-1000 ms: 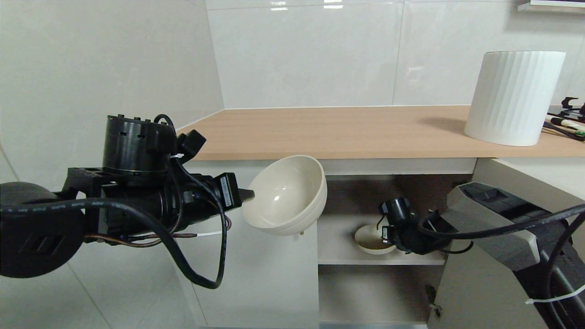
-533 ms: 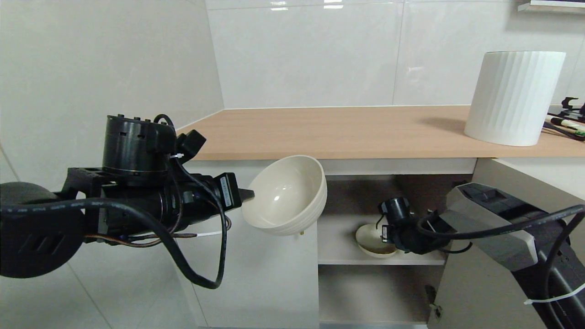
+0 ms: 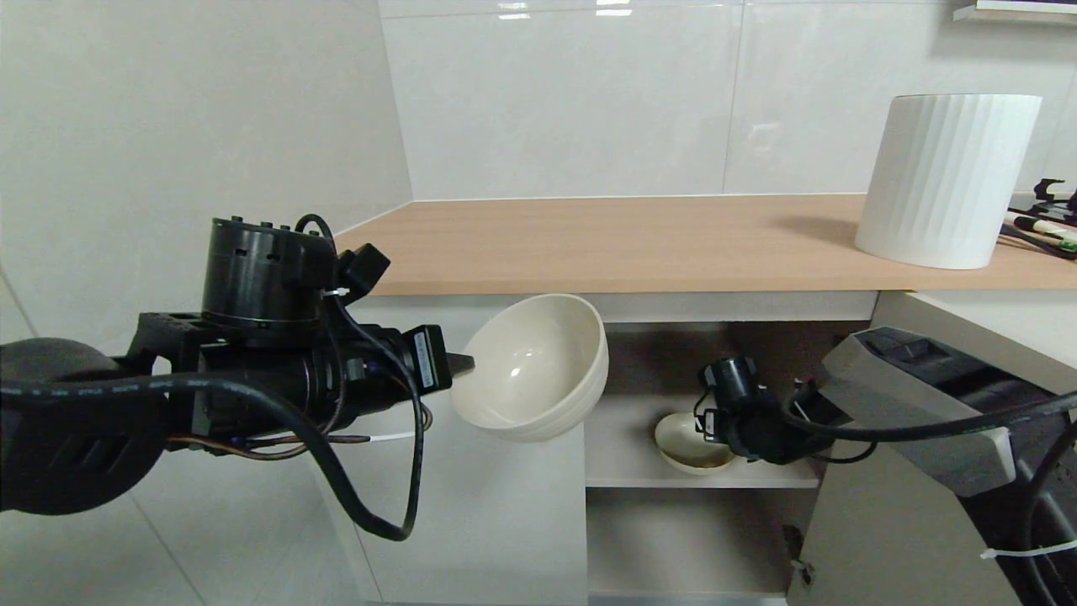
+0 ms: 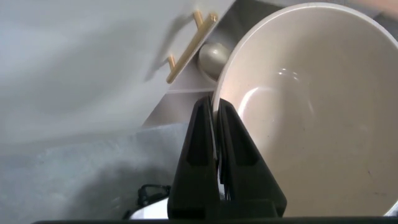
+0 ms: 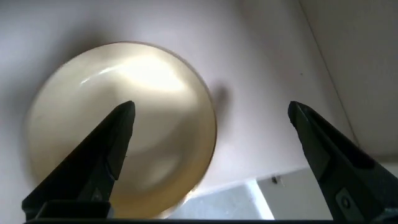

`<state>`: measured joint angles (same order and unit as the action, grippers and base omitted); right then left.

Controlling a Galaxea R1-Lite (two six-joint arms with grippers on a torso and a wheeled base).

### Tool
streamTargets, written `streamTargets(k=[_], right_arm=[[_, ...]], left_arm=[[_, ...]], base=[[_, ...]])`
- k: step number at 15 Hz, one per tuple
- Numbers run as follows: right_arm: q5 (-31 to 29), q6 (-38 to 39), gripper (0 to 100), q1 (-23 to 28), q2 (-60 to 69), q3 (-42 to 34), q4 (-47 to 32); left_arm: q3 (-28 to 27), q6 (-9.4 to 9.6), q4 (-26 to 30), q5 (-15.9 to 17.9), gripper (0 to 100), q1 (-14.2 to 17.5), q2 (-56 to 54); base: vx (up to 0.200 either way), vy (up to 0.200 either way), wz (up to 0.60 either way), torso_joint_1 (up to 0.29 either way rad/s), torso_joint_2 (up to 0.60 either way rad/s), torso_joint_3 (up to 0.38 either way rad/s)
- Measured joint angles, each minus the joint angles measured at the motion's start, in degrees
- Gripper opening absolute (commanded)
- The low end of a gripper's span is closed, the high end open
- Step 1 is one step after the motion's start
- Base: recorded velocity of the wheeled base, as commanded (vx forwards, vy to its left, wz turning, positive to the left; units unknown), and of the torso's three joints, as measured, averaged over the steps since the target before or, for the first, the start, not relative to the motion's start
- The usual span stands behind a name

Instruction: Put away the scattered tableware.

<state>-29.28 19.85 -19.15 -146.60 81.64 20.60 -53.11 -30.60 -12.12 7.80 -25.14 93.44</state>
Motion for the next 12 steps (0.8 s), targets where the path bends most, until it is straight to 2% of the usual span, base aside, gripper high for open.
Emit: streamTargets(k=[4,5,6,9,12], right_arm=[[7.7,0.2,100,-2.8,11.0,-10.1,-0.5],[10.1,0.2,100,-3.8,15.1,-12.5,-1.8],[12.3,0.2,100,-5.0,19.4,-14.4,-4.0],[18.7,0.5,100,-9.4,32.6,-17.8,-14.1],[21.9,0.6,100,-14.6,42.4,-19.1,-22.5]], left_arm=[[1.2,2.24,0.5,-0.2,0,-3.5,2.9],[1.5,3.39,0.9,-0.8,0,-4.4,4.0],[2.0,4.99,1.6,-2.1,0,-5.5,5.5],[3.0,7.75,1.9,-7.9,0,-9.0,10.1],[4.0,9.53,1.8,-9.5,0,-11.0,13.4]], base=[[0.000,0.000,0.00,0.000,0.00,0.000],[0.000,0.000,0.00,0.000,0.00,0.000],[0.000,0.000,0.00,0.000,0.00,0.000],[0.000,0.000,0.00,0.000,0.00,0.000],[0.000,0.000,0.00,0.000,0.00,0.000]])
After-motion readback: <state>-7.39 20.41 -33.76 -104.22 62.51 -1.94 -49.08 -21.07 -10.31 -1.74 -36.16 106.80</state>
